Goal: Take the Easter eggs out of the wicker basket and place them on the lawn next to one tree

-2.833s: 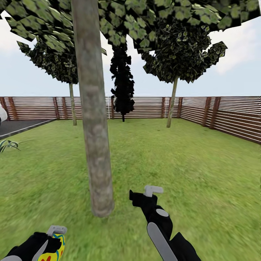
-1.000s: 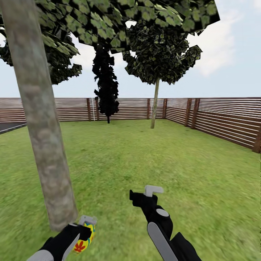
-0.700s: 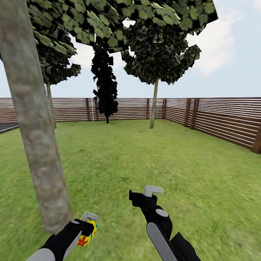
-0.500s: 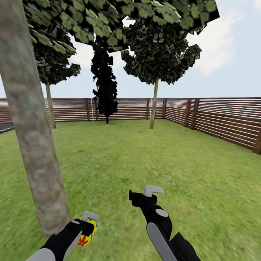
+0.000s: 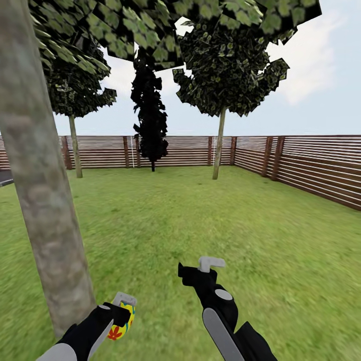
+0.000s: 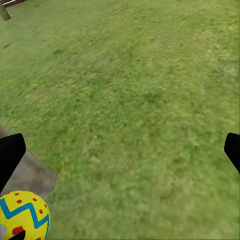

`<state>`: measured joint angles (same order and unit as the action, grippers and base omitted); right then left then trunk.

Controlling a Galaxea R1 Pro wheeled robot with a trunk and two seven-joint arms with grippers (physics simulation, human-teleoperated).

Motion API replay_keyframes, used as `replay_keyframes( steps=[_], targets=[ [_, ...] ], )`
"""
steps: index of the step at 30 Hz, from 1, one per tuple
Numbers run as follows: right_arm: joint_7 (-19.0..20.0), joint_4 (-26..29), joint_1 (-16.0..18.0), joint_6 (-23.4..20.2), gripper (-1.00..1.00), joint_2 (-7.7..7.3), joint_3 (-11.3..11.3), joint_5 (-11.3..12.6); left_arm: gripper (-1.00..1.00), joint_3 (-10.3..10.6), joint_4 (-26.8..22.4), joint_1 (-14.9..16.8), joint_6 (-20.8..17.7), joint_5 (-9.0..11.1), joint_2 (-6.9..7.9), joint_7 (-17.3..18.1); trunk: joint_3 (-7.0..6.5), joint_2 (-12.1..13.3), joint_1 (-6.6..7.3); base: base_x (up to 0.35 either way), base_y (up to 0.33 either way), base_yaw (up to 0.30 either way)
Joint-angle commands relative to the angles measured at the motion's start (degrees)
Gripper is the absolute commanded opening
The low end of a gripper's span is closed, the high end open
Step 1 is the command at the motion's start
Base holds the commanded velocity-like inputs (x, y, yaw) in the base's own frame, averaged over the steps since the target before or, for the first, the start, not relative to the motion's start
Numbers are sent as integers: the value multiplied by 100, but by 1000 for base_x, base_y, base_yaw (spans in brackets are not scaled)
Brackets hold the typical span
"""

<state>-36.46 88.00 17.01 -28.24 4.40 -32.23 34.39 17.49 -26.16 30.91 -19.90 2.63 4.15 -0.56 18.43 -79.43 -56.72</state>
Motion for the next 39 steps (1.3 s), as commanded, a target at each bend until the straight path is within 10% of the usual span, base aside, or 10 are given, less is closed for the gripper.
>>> replay_keyframes(
  steps=[1,25,39],
  targets=[
    [-49,7,6,-15,100,0,-8,41,-100,34,-12,3,-32,27,7,-6,6,-4,-3,264,0,39],
    [-49,7,6,-15,100,9,-21,43,-100,15,-12,-6,-34,35,48,7,-22,-4,-3,118,-67,58],
    [-50,7,11,-15,100,9,-25,37,-100,-19,-12,-6,-32,44,68,8,158,-405,-223,0,0,0]
  ],
)
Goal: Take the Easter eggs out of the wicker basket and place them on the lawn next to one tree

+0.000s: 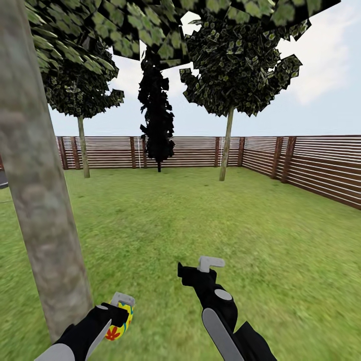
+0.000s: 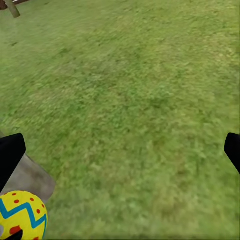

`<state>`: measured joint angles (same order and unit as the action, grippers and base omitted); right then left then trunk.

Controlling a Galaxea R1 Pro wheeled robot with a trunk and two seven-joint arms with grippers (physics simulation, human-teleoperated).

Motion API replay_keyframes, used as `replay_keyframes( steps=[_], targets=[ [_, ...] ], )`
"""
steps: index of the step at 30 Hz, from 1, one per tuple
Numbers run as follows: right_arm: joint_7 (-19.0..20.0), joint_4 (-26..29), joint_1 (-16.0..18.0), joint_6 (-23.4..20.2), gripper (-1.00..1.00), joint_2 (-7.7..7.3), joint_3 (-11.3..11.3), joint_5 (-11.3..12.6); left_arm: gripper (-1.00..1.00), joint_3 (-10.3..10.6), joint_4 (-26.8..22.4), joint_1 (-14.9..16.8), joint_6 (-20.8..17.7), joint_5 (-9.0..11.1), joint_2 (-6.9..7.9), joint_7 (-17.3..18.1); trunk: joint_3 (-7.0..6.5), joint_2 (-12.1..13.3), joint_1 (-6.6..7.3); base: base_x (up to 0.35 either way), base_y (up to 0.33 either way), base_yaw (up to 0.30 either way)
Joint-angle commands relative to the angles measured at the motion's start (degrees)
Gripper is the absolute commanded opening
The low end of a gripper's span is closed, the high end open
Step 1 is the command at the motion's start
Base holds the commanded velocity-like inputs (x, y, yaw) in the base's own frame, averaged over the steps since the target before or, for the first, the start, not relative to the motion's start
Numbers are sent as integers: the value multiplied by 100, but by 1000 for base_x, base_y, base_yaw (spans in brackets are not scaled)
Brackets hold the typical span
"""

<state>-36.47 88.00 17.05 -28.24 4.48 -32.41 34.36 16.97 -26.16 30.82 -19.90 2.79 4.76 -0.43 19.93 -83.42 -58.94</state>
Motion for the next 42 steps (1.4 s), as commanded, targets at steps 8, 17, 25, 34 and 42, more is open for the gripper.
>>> replay_keyframes(
  steps=[8,17,25,34,42],
  targets=[
    [-48,7,5,-15,100,0,-29,40,-100,26,-12,8,-29,24,7,-7,151,-327,-176,0,0,0],
    [-46,7,2,-15,100,0,-38,47,-100,26,-9,8,37,20,10,-10,313,-688,-374,0,0,0],
    [-51,7,4,-15,100,0,-38,38,-100,26,-7,12,83,21,20,-10,462,-1009,-550,0,0,0],
    [-53,7,4,-15,100,0,-38,41,-100,-70,22,0,453,101,89,40,588,-1289,-704,0,0,0],
    [-53,7,4,-15,100,6,-38,44,-100,-88,18,-5,500,107,168,60,606,-1329,-726,0,0,0]
  ],
)
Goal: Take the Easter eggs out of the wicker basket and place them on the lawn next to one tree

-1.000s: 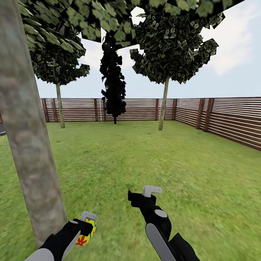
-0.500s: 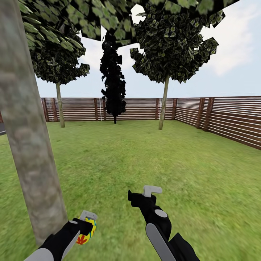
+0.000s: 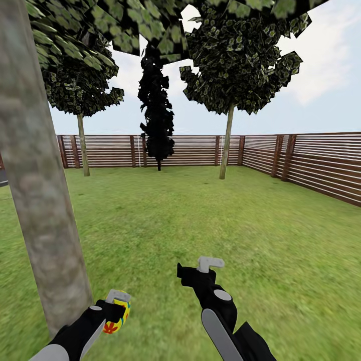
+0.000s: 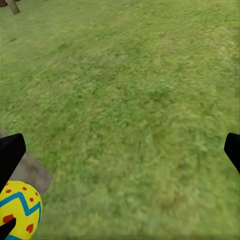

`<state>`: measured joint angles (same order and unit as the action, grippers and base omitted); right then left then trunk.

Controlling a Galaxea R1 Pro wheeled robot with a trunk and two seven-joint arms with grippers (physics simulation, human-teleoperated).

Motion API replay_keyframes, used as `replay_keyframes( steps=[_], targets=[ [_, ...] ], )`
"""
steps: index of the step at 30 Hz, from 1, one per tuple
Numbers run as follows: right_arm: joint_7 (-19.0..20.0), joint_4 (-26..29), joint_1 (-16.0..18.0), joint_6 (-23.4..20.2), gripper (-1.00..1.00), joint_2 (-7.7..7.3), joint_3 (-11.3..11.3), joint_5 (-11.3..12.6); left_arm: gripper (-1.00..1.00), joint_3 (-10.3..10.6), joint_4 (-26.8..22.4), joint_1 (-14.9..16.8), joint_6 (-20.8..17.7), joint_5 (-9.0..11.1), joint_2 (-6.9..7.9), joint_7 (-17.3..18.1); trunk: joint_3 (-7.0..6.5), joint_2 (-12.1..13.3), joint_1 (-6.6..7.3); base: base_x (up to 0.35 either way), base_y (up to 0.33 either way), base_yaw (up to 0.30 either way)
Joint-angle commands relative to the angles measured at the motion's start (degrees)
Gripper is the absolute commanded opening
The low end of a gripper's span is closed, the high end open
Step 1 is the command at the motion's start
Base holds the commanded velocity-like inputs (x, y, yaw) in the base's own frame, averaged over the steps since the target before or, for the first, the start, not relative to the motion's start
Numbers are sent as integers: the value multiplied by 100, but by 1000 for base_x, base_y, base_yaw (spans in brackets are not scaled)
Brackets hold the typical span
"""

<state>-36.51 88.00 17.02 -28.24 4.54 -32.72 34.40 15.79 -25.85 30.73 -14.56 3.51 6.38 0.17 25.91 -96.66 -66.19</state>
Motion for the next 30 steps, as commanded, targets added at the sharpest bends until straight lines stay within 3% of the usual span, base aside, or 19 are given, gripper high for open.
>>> replay_keyframes(
  steps=[1,19,30],
  targets=[
    [-49,7,9,-14,100,-1,-7,41,-100,30,-11,3,-36,36,8,1,25,-45,-22,0,0,0],
    [-49,7,7,-14,100,3,-11,41,-100,30,5,10,-64,28,43,-8,349,-767,-418,0,0,0],
    [-49,7,6,-14,100,3,-15,42,-100,26,43,12,-73,28,143,-8,546,-1208,-659,0,0,67]
  ],
)
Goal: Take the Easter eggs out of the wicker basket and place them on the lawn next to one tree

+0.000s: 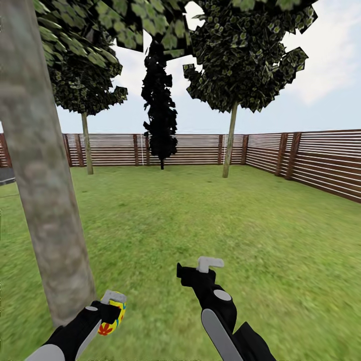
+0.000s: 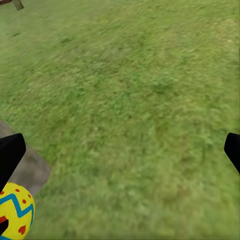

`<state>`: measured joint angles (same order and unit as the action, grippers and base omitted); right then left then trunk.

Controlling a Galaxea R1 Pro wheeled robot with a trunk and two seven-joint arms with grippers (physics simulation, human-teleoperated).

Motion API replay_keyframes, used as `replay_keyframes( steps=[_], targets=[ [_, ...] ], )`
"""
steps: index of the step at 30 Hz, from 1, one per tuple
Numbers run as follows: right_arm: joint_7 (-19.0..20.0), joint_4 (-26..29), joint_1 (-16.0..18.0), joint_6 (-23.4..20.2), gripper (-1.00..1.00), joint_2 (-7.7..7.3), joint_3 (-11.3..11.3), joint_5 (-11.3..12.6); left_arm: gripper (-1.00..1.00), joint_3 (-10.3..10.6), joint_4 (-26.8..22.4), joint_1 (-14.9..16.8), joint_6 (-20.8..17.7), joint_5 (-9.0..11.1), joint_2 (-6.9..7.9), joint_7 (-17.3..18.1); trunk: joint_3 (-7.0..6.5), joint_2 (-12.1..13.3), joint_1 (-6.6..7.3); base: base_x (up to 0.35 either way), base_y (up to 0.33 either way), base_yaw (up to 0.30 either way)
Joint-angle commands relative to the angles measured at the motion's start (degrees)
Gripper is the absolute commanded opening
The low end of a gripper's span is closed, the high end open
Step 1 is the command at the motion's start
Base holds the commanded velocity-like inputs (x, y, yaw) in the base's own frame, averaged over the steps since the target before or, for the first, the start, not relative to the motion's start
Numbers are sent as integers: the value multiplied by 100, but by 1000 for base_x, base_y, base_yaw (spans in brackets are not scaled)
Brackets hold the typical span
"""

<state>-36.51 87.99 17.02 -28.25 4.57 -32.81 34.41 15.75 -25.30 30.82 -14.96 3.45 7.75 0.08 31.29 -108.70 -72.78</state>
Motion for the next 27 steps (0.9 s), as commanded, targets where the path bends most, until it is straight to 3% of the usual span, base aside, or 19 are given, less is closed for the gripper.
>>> replay_keyframes(
  steps=[1,5,9,27],
  targets=[
    [-49,7,9,-14,100,0,-6,40,-100,32,-11,3,-33,34,7,1,25,-45,-22,0,0,32],
    [-49,7,7,-14,100,0,-6,40,-100,33,-10,-1,-33,33,5,1,97,-206,-110,0,0,12],
    [-49,7,5,-14,100,0,-10,44,-100,32,-10,-5,-31,33,1,1,97,-206,-110,0,0,2],
    [-62,7,10,-14,100,8,-15,48,-100,32,-10,-6,-24,33,7,1,392,-807,-439,0,0,0]
  ],
)
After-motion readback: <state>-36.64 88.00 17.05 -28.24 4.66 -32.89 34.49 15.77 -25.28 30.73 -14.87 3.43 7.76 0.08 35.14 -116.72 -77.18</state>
